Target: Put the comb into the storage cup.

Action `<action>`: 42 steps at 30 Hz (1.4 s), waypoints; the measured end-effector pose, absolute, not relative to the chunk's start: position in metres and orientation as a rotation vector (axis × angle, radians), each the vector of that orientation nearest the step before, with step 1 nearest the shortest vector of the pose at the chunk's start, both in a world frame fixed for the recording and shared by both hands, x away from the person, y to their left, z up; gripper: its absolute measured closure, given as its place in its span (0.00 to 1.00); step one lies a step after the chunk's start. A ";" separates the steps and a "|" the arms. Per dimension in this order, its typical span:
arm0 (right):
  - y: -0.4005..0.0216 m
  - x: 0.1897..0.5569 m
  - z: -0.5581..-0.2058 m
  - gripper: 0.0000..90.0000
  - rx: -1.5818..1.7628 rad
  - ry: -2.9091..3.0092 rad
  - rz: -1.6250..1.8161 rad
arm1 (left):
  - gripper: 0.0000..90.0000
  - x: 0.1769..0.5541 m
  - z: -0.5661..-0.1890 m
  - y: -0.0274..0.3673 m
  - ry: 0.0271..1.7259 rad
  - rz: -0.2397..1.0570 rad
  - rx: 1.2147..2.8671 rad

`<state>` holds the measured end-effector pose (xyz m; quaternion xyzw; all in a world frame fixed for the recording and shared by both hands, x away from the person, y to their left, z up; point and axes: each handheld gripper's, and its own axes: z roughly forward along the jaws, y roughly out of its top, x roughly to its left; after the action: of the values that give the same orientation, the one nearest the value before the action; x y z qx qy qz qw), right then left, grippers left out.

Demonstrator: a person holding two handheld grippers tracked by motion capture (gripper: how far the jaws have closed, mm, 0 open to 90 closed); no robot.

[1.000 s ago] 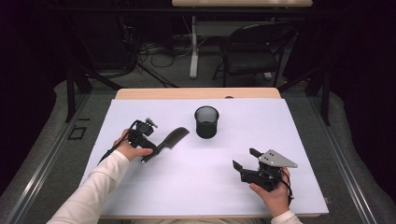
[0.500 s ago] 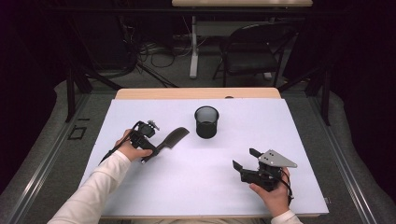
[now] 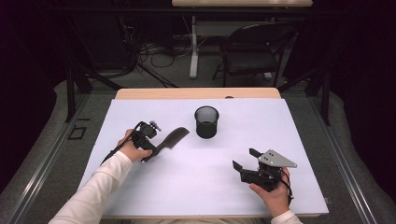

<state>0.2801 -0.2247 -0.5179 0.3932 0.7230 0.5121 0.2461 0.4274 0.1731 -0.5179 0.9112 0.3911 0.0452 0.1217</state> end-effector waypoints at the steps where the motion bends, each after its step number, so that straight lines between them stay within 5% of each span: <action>1: -0.225 0.280 -0.518 0.23 1.072 1.971 1.398 | 0.59 0.427 -0.519 0.172 1.137 0.133 2.668; 42: -0.224 0.280 -0.519 0.23 1.071 1.977 1.395 | 0.78 0.427 -0.526 0.167 1.123 0.109 2.712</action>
<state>0.2805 -0.2240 -0.5185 0.3925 0.7243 0.5112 0.2451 0.4272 0.1669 -0.5260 0.9185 0.3803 0.0370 0.1021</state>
